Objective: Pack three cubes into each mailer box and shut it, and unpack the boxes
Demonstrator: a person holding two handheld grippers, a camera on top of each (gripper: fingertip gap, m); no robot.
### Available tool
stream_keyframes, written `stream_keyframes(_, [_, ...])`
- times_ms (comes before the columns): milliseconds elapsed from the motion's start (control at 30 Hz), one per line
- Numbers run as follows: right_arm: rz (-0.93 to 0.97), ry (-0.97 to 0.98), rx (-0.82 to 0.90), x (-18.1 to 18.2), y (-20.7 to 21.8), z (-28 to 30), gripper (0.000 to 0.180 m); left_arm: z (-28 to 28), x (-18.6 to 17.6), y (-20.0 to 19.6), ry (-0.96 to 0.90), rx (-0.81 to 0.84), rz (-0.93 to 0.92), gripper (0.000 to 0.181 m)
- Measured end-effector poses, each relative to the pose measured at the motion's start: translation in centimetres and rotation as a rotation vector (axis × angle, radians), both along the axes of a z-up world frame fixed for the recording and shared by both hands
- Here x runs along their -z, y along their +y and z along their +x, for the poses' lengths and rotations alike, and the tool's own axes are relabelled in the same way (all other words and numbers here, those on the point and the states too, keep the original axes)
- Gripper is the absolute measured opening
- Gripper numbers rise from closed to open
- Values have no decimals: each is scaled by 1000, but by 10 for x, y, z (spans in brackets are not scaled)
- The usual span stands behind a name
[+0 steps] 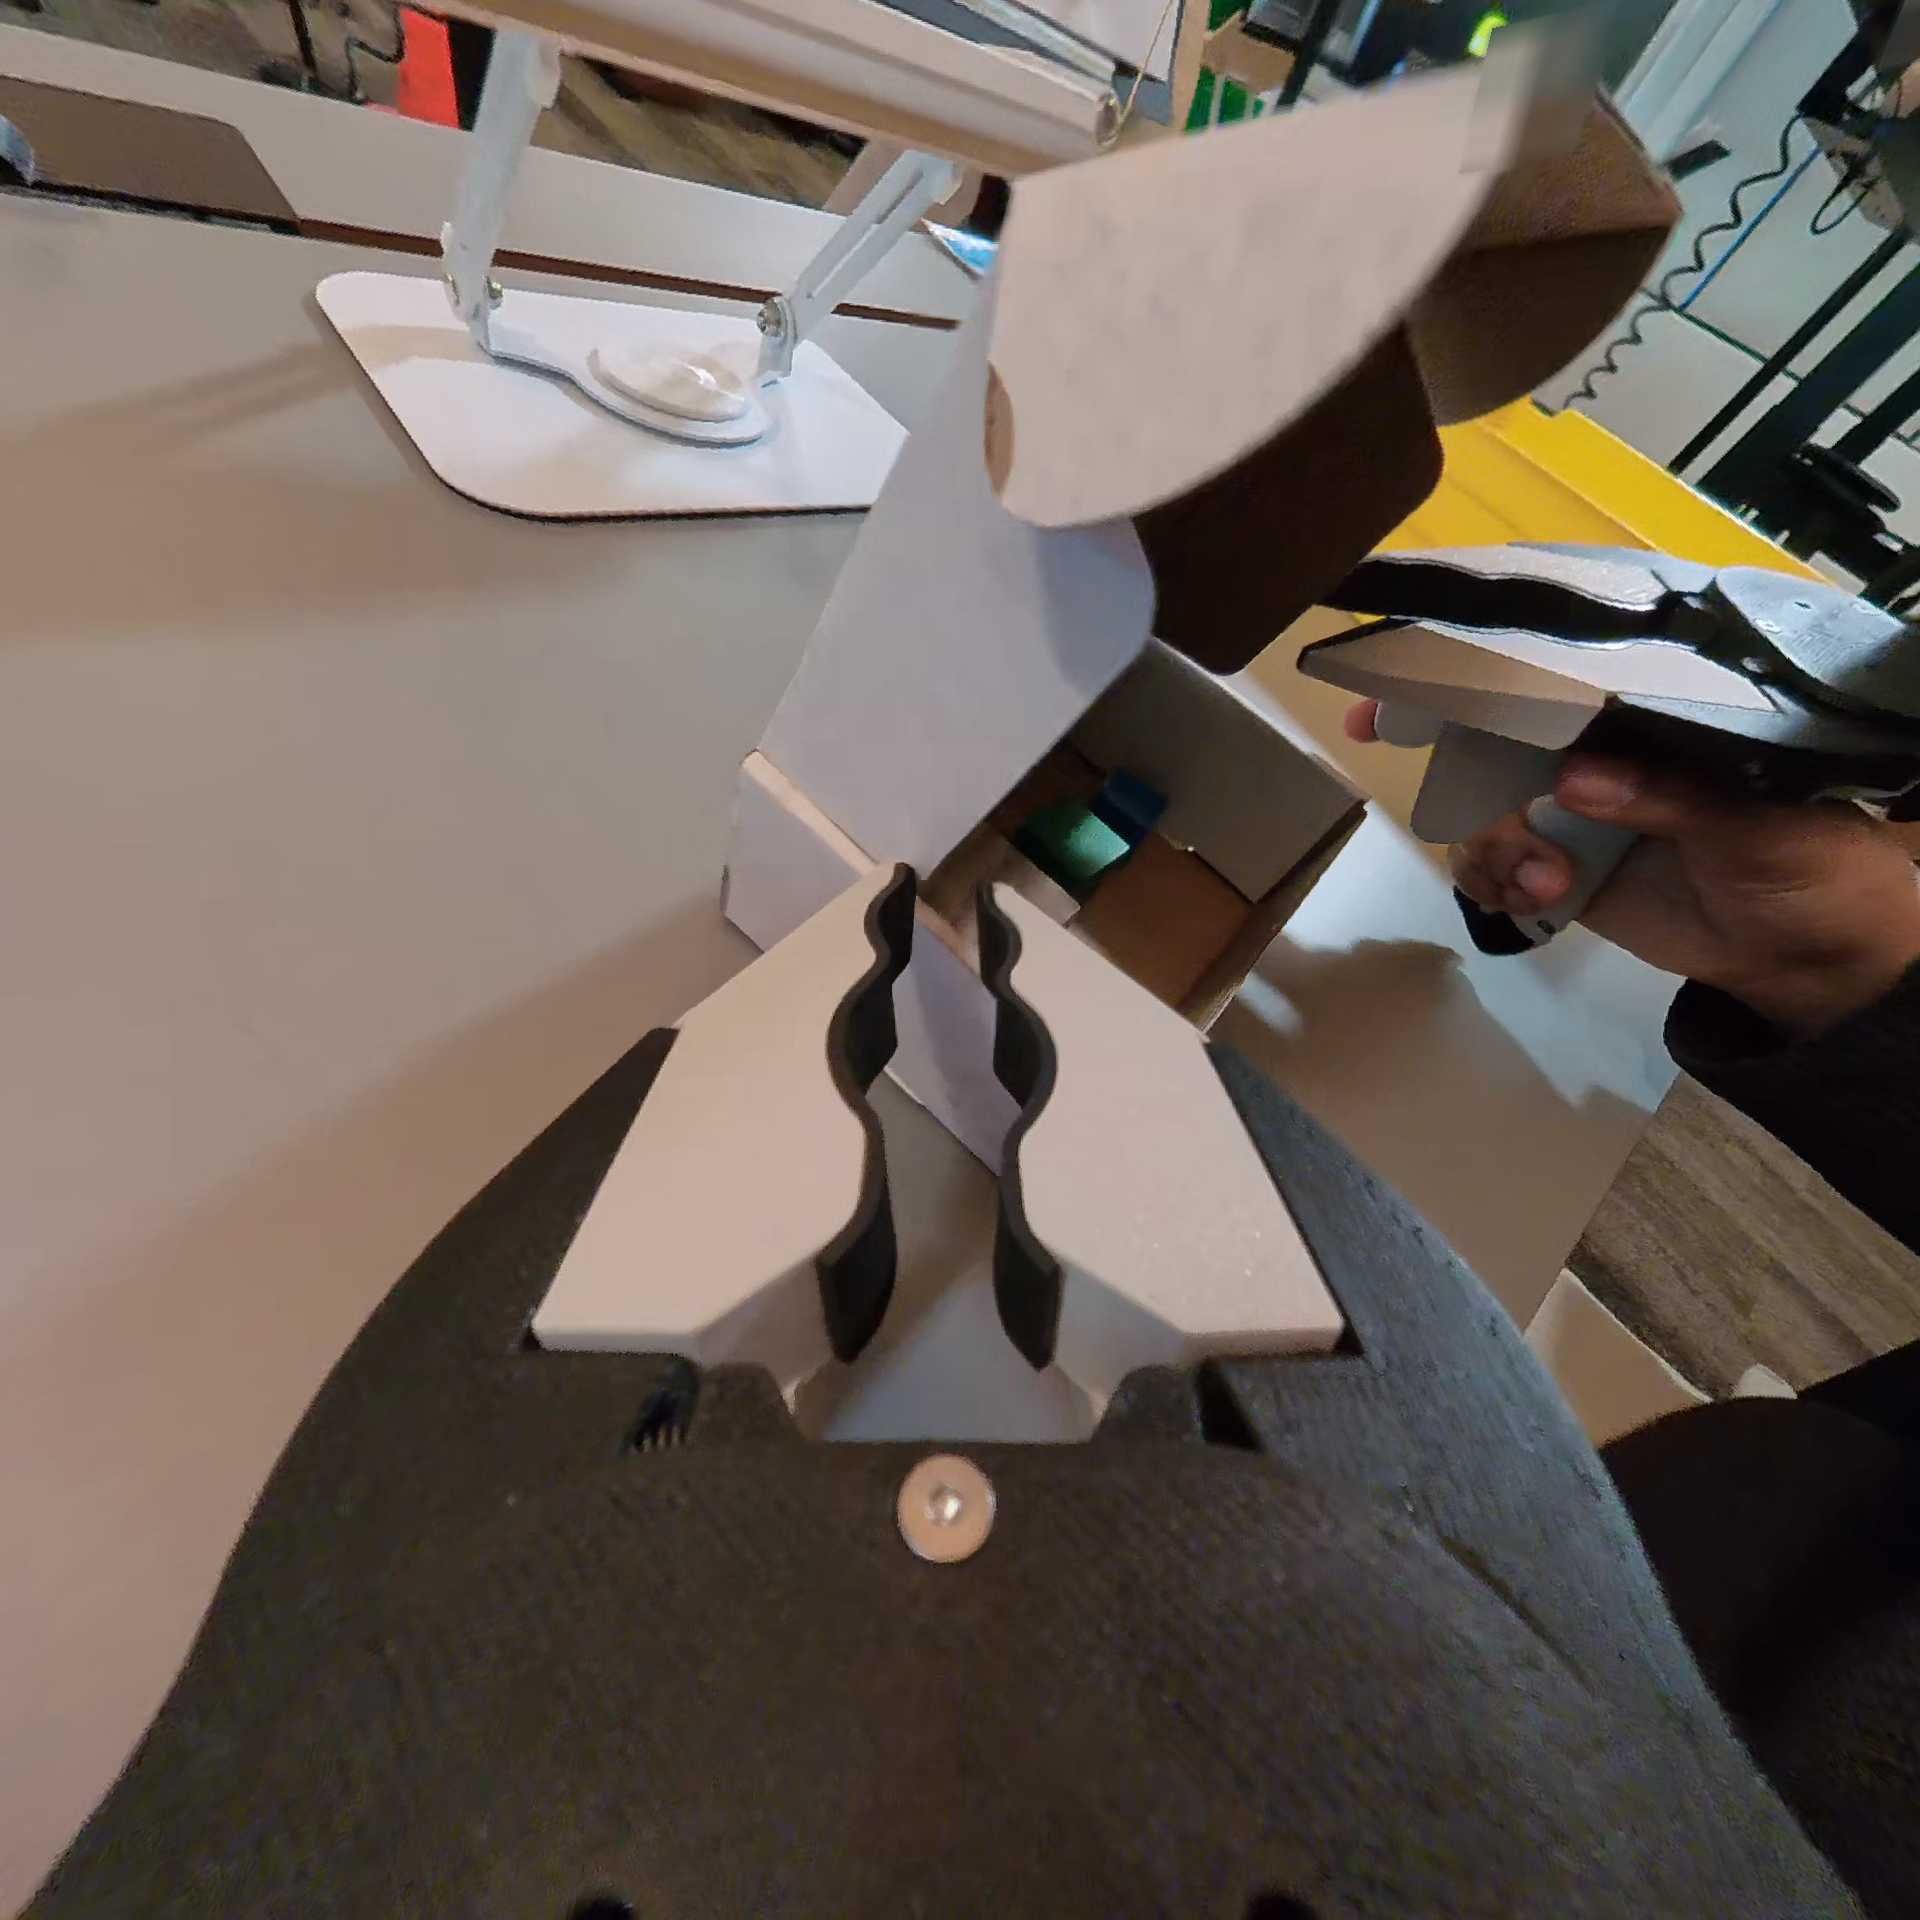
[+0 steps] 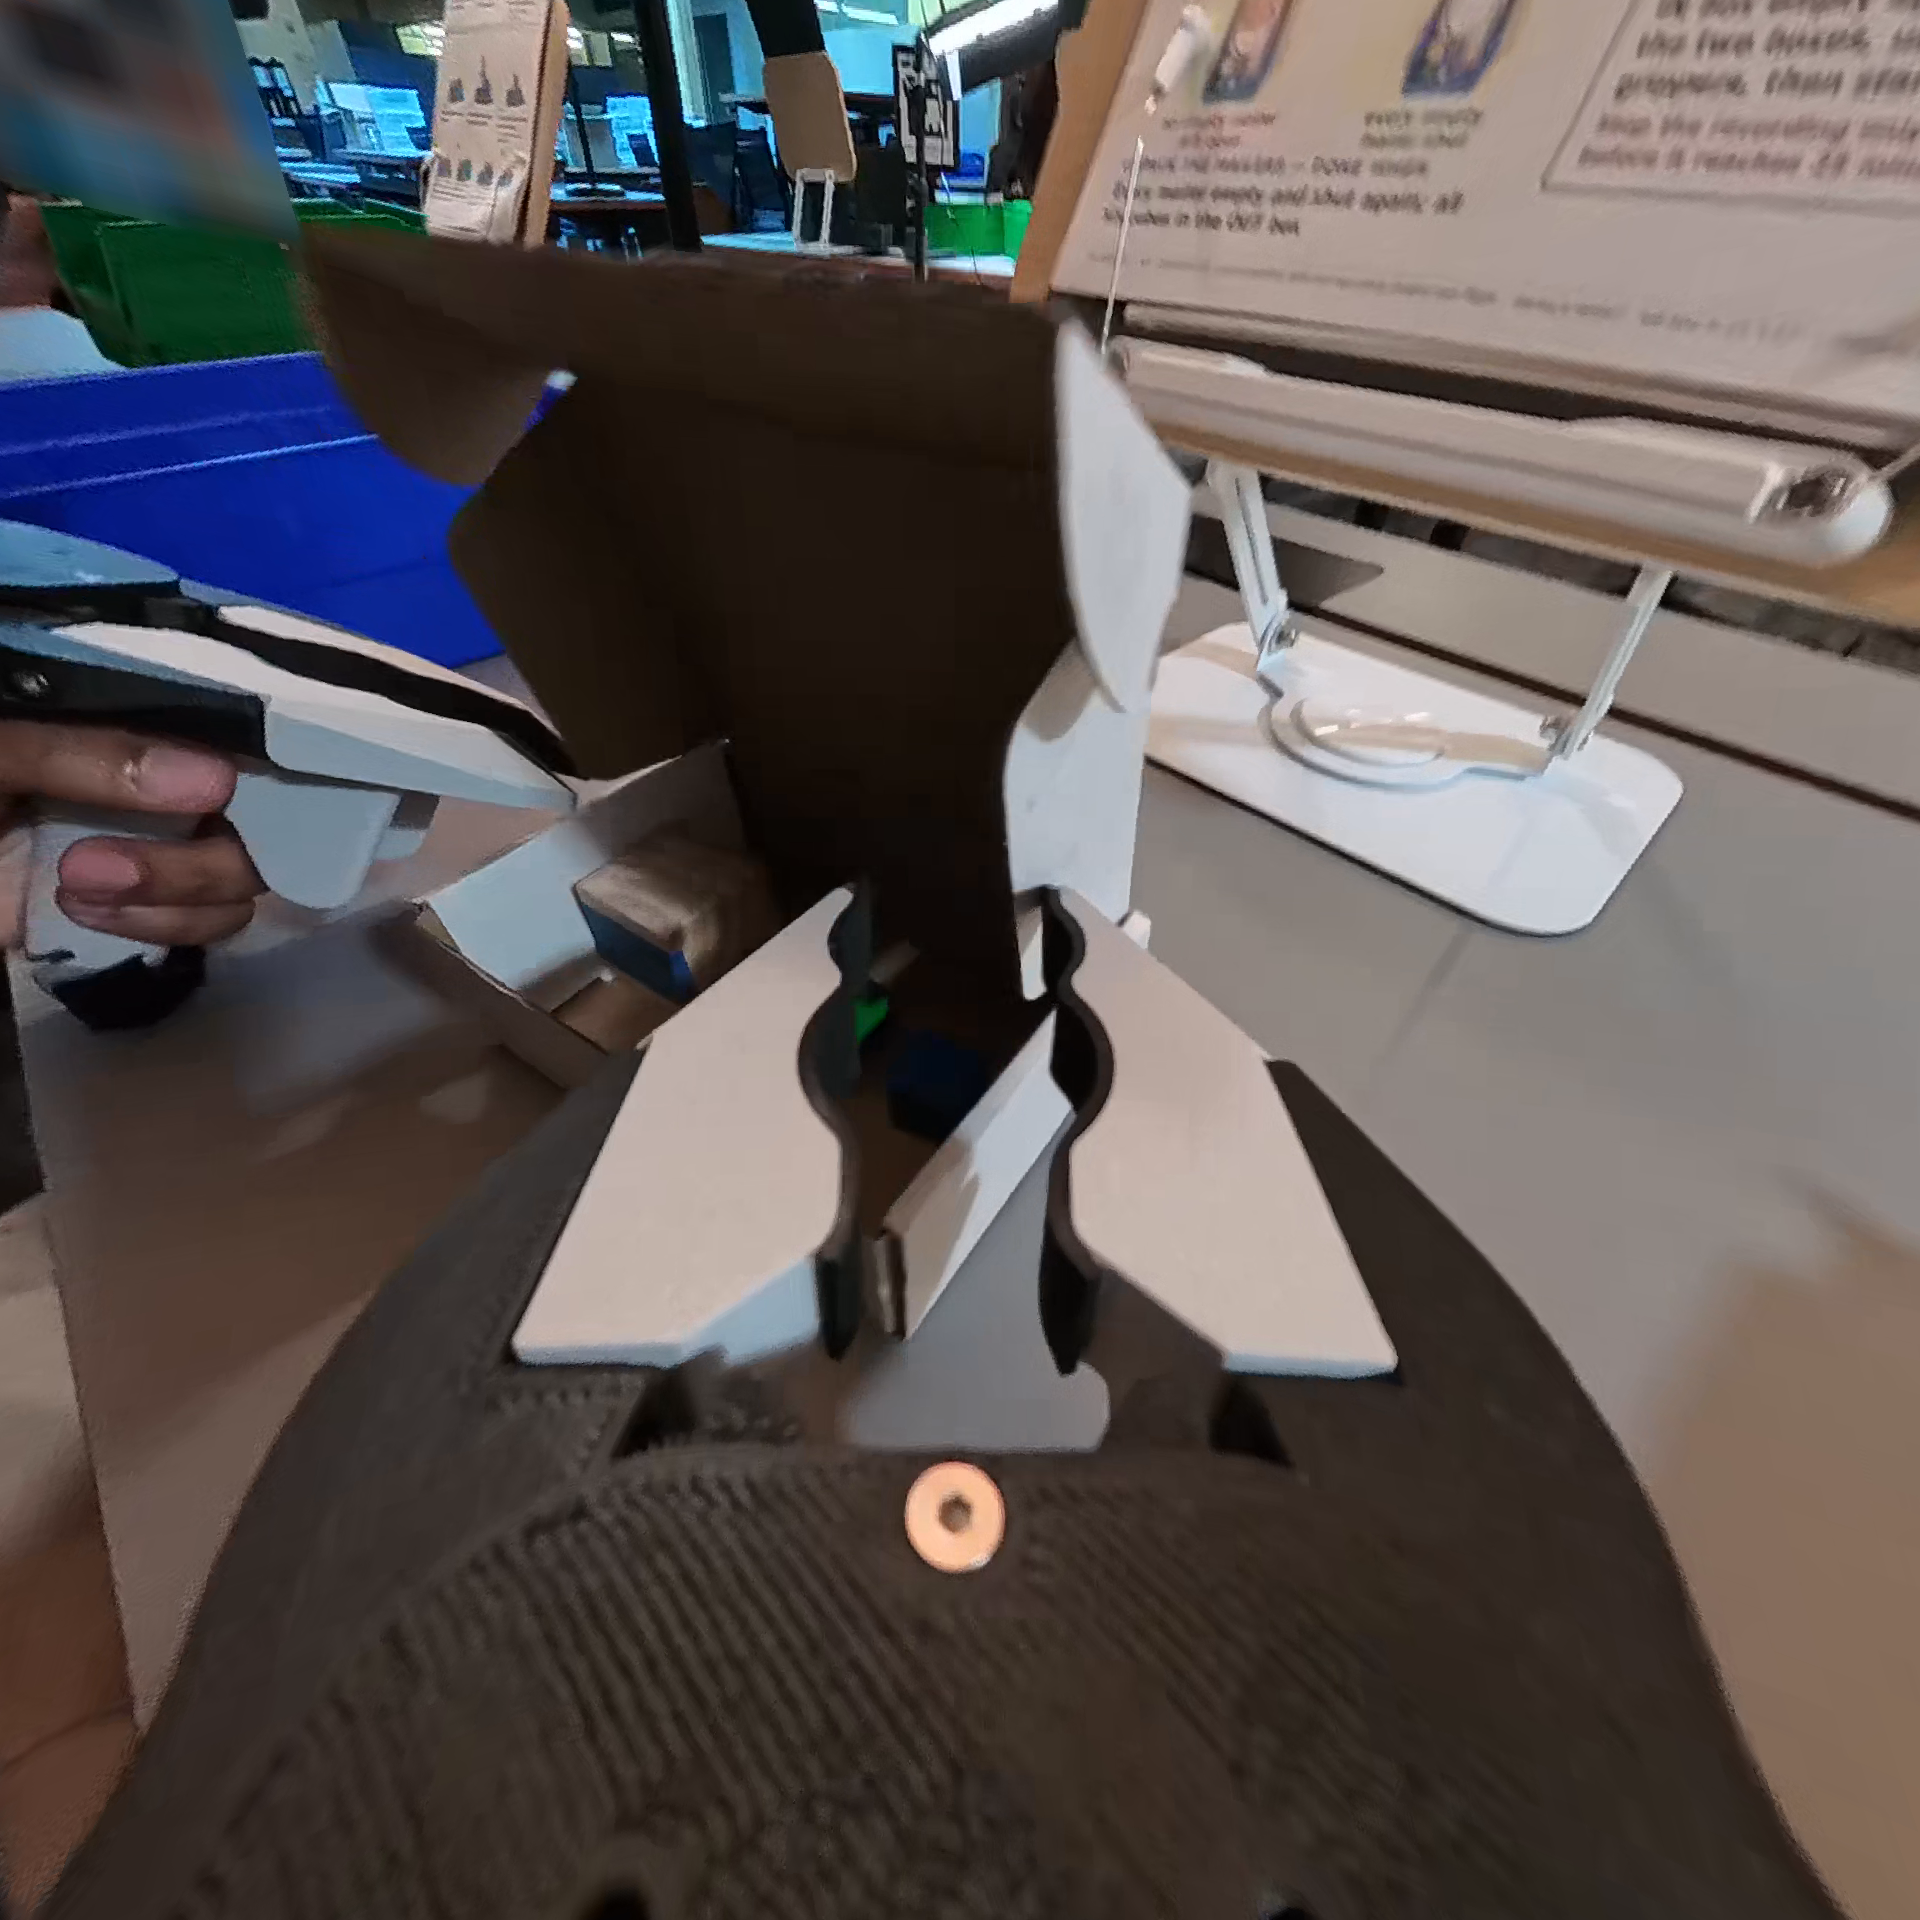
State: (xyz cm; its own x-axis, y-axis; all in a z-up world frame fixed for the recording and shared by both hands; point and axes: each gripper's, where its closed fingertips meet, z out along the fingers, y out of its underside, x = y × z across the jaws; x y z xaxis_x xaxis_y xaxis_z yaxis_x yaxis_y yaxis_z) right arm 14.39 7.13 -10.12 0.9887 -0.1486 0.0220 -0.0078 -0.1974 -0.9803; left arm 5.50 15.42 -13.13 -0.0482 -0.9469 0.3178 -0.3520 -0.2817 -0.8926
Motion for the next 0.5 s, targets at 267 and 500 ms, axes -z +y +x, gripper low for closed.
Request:
stream_keyframes(267, [80, -152, 20, -20, -2, -3, 31, -3, -32, 1, -180, 8, 28, 25])
stream_keyframes(500, [111, -129, 21, -25, -3, -2, 27, -1, -31, -6, -190, 16, 83, 26])
